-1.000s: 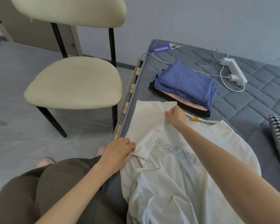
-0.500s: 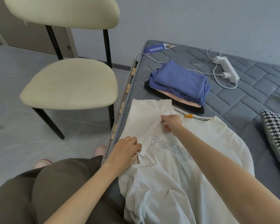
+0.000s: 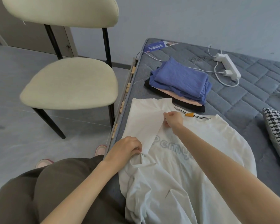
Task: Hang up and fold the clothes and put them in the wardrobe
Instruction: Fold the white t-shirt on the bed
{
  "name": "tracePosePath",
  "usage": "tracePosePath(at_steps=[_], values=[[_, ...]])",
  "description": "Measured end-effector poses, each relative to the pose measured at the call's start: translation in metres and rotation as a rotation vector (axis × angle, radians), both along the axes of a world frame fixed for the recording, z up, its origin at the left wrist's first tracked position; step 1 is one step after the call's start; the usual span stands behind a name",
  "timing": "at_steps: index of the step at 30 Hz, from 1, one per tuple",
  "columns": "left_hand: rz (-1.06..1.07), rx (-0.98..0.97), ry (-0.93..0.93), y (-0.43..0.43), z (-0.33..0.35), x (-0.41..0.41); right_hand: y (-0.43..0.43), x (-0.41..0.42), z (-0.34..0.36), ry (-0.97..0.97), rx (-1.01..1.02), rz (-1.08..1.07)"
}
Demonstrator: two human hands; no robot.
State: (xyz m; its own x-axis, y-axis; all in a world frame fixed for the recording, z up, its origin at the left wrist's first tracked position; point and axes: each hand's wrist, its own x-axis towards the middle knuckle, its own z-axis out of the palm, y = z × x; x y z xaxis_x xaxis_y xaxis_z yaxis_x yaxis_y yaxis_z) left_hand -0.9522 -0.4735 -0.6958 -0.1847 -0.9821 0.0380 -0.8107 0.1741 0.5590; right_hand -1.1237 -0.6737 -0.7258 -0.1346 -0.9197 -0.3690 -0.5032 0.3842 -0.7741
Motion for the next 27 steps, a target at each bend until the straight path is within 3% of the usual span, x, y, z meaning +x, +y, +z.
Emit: tracePosePath(at_steps=[7,16,27], values=[[-0.013,0.058,0.065,0.000,0.004,-0.003,-0.001,0.008,0.007,-0.172,0.050,-0.012],[-0.116,0.179,-0.169,-0.002,-0.006,-0.018,-0.005,-0.001,-0.002,-0.015,0.013,-0.020],[-0.088,0.120,-0.118,-0.014,0.008,-0.048,0.021,-0.065,0.031,-0.100,-0.054,-0.007]])
